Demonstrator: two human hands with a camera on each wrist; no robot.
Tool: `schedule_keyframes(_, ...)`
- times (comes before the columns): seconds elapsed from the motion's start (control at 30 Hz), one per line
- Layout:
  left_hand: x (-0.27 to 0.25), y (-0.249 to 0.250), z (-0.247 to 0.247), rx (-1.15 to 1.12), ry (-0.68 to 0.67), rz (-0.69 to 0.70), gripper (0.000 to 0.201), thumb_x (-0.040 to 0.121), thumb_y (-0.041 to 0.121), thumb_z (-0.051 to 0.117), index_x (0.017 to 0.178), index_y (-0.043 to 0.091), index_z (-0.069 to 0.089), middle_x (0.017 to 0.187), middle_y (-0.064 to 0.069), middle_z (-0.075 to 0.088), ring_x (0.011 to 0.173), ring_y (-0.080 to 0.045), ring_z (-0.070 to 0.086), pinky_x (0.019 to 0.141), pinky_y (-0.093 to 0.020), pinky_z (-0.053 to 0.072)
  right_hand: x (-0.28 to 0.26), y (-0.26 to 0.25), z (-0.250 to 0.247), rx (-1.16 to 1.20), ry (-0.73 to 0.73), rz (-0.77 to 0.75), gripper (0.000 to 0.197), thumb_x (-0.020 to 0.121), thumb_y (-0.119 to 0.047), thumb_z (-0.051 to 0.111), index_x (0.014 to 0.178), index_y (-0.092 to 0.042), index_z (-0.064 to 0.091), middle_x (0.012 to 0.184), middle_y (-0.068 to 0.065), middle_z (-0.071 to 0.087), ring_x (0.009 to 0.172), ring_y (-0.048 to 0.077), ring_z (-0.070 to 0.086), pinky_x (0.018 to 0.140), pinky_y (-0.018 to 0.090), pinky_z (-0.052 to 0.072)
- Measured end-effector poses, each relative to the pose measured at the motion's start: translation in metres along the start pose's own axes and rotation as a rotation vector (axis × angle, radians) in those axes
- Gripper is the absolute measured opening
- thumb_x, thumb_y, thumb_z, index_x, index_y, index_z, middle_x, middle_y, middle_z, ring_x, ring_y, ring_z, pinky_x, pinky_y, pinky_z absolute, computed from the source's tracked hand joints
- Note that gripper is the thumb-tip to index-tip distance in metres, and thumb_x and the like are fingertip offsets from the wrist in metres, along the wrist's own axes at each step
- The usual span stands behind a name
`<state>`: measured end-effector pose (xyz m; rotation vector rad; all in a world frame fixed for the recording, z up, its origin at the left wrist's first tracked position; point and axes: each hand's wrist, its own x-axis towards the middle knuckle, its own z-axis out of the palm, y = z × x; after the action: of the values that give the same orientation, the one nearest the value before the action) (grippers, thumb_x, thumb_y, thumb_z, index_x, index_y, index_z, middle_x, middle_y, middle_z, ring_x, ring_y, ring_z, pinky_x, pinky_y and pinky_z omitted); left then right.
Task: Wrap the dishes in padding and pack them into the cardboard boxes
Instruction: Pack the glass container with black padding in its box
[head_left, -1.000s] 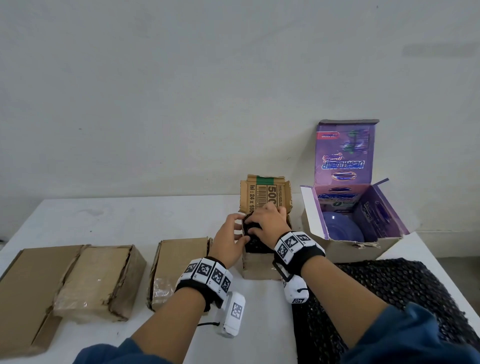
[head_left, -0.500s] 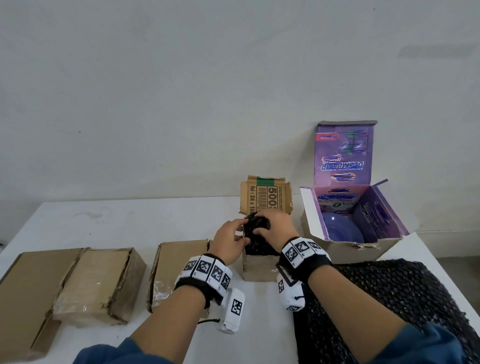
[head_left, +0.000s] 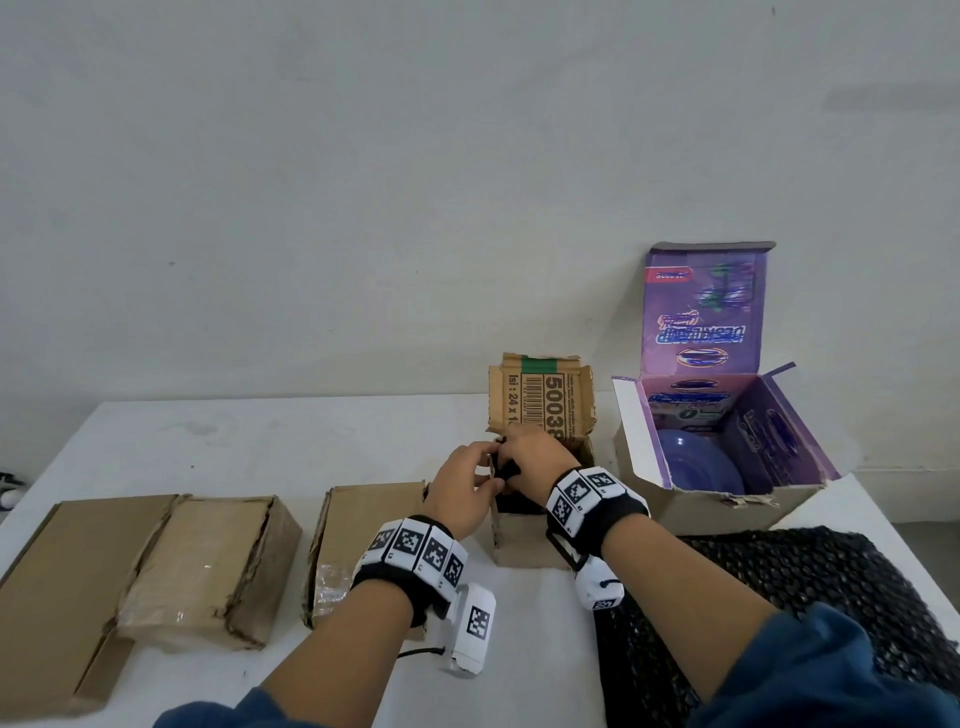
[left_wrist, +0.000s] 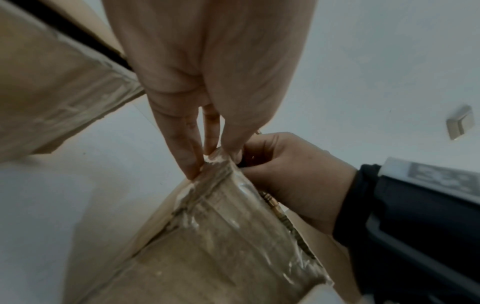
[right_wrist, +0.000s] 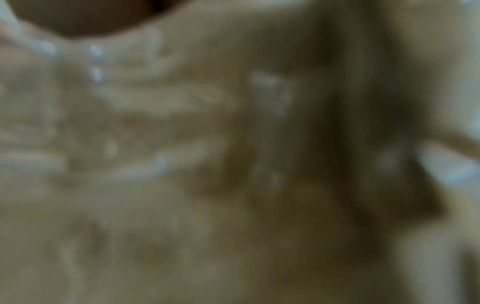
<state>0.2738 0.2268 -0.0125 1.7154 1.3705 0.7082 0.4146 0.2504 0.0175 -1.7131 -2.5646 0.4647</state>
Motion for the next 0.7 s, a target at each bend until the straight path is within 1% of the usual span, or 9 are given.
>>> schedule_keyframes(0.1, 0.001, 0.001, 0.000, 0.025, -0.009, 0.007, 0.041, 0.090, 0.007, 0.058, 0.129, 0.014, 0.050, 0.124, -0.007, 0.052, 0.093, -0.016, 0.059, 0.083, -0.021, 0.046, -0.007, 0.005, -0.002, 0.087, -0.031, -0.016, 0.026, 0.085, -0.019, 0.064, 0.106, -0.006, 0.069, 0.119, 0.012, 0.055, 0.113, 0.025, 0.050, 0.097, 0.031, 0.039)
schedule_keyframes(0.17, 0.002, 0.002, 0.001, 0.035, -0.012, 0.011, 0.041, 0.089, 0.006, 0.058, 0.129, 0.014, 0.050, 0.123, -0.008, 0.051, 0.090, -0.014, 0.058, 0.082, -0.019, 0.044, -0.012, 0.013, -0.004, 0.185, -0.033, -0.008, 0.031, 0.083, -0.017, 0.066, 0.112, -0.008, 0.064, 0.113, 0.008, 0.054, 0.107, 0.021, 0.049, 0.093, 0.028, 0.038)
schedule_keyframes(0.27, 0.004, 0.001, 0.004, 0.059, -0.013, 0.027, 0.043, 0.088, 0.005, 0.058, 0.129, 0.014, 0.050, 0.124, -0.010, 0.051, 0.098, -0.013, 0.055, 0.083, -0.014, 0.042, -0.020, 0.018, -0.005, 0.360, 0.068, 0.108, 0.038, 0.080, -0.009, 0.070, 0.115, -0.010, 0.054, 0.101, 0.004, 0.054, 0.091, 0.017, 0.053, 0.082, 0.024, 0.043)
schedule_keyframes(0.33, 0.004, 0.001, 0.006, 0.075, 0.000, 0.027, 0.043, 0.089, 0.004, 0.057, 0.130, 0.013, 0.050, 0.124, -0.011, 0.051, 0.105, -0.016, 0.056, 0.084, -0.012, 0.040, -0.019, 0.017, -0.002, 0.273, 0.107, 0.117, 0.034, 0.081, -0.013, 0.069, 0.113, -0.010, 0.057, 0.108, 0.006, 0.055, 0.098, 0.019, 0.053, 0.089, 0.026, 0.042)
schedule_keyframes(0.4, 0.003, 0.001, 0.006, 0.088, 0.018, 0.022, 0.042, 0.089, 0.004, 0.057, 0.130, 0.013, 0.050, 0.125, -0.010, 0.052, 0.106, -0.018, 0.058, 0.083, -0.011, 0.040, -0.020, 0.015, -0.002, 0.200, 0.088, 0.087, 0.033, 0.084, -0.017, 0.065, 0.115, -0.009, 0.061, 0.117, 0.009, 0.053, 0.109, 0.022, 0.050, 0.097, 0.028, 0.039)
schedule_keyframes(0.5, 0.000, 0.002, 0.008, 0.124, 0.046, 0.026, 0.041, 0.089, 0.008, 0.059, 0.128, 0.015, 0.052, 0.124, -0.009, 0.053, 0.102, -0.017, 0.058, 0.085, -0.016, 0.042, -0.035, 0.018, -0.012, 0.282, 0.073, 0.079, 0.037, 0.088, -0.022, 0.063, 0.123, -0.012, 0.060, 0.120, 0.008, 0.053, 0.106, 0.021, 0.052, 0.097, 0.028, 0.040)
schedule_keyframes(0.57, -0.004, 0.006, 0.011, 0.194, 0.124, 0.049, 0.039, 0.087, 0.013, 0.061, 0.125, 0.018, 0.054, 0.123, -0.008, 0.052, 0.110, -0.020, 0.052, 0.095, -0.024, 0.040, -0.054, 0.025, -0.021, 0.331, 0.155, 0.074, 0.034, 0.088, -0.022, 0.062, 0.121, -0.013, 0.062, 0.116, 0.007, 0.056, 0.096, 0.019, 0.056, 0.093, 0.026, 0.043)
schedule_keyframes(0.6, -0.008, 0.009, 0.014, 0.232, 0.184, 0.083, 0.037, 0.086, 0.014, 0.062, 0.122, 0.019, 0.056, 0.122, -0.007, 0.052, 0.114, -0.021, 0.049, 0.098, -0.024, 0.037, -0.064, 0.030, -0.025, 0.352, 0.198, 0.073, 0.031, 0.088, -0.021, 0.063, 0.118, -0.012, 0.063, 0.112, 0.007, 0.058, 0.090, 0.017, 0.056, 0.088, 0.022, 0.044)
schedule_keyframes(0.7, -0.023, 0.036, 0.026, 0.287, 0.344, 0.206, 0.030, 0.084, 0.017, 0.064, 0.113, 0.018, 0.060, 0.115, -0.004, 0.054, 0.112, -0.019, 0.046, 0.092, -0.020, 0.031, -0.102, 0.048, -0.037, 0.409, 0.269, 0.084, 0.024, 0.088, -0.017, 0.063, 0.111, -0.011, 0.067, 0.105, 0.009, 0.062, 0.080, 0.011, 0.052, 0.076, 0.014, 0.040)
